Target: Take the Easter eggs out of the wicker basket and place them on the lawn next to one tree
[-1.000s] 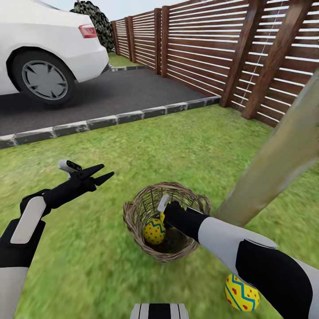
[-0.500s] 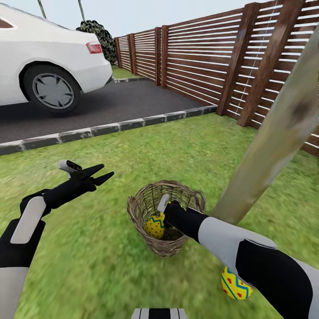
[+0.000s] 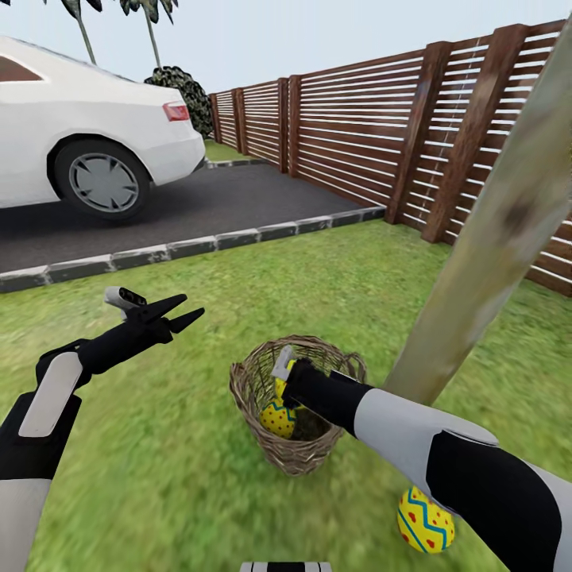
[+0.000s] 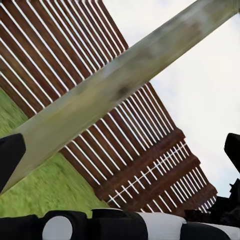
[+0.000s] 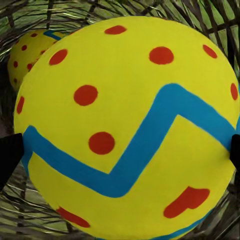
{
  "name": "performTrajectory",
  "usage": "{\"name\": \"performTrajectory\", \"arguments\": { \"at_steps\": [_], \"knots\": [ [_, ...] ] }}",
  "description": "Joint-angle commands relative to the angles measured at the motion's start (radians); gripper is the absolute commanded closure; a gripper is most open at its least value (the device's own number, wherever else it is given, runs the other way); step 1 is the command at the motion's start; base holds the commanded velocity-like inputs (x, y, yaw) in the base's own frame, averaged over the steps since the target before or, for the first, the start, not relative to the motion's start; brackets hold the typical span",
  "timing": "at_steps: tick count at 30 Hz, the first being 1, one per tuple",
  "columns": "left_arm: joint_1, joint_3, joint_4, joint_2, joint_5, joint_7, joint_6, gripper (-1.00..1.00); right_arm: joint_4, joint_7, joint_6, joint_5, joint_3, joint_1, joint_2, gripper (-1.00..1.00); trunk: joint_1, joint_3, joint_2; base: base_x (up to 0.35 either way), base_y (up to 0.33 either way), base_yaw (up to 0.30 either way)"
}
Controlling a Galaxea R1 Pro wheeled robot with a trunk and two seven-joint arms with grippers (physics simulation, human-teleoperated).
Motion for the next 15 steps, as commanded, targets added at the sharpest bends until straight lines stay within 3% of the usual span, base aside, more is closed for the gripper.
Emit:
{"name": "performTrajectory", "arguments": {
  "at_steps": [1, 5, 7, 9, 15],
  "knots": [
    [-0.001, 0.001, 0.0, 0.0, -0.002, -0.003, 0.003, -1.0, -0.001, -0.002, 0.024, -0.006, 0.006, -0.002, -0.001, 1.0, -0.001, 0.003, 0.0, 0.0, 0.0, 0.0],
    [-0.001, 0.001, 0.0, 0.001, -0.002, -0.003, 0.003, -1.0, -0.069, -0.003, 0.116, -0.004, -0.002, -0.002, -0.006, 1.0, -0.002, 0.019, 0.001, 0.0, 0.0, 0.0],
    [-0.001, 0.002, 0.0, 0.004, -0.002, -0.003, 0.003, -1.0, -0.085, -0.003, 0.122, -0.002, -0.051, -0.002, -0.007, 1.0, -0.003, 0.026, 0.001, 0.0, 0.0, 0.0],
    [-0.001, 0.002, 0.0, 0.005, -0.001, -0.004, 0.003, -1.0, -0.092, -0.003, 0.147, 0.002, -0.076, -0.002, -0.007, 1.0, -0.004, 0.034, 0.002, 0.0, 0.0, 0.0],
    [-0.001, 0.002, 0.001, 0.004, -0.001, -0.004, 0.003, -1.0, -0.11, -0.003, 0.171, 0.004, -0.083, -0.002, -0.016, 1.0, -0.007, 0.057, 0.003, 0.0, 0.0, 0.0]
  ]
}}
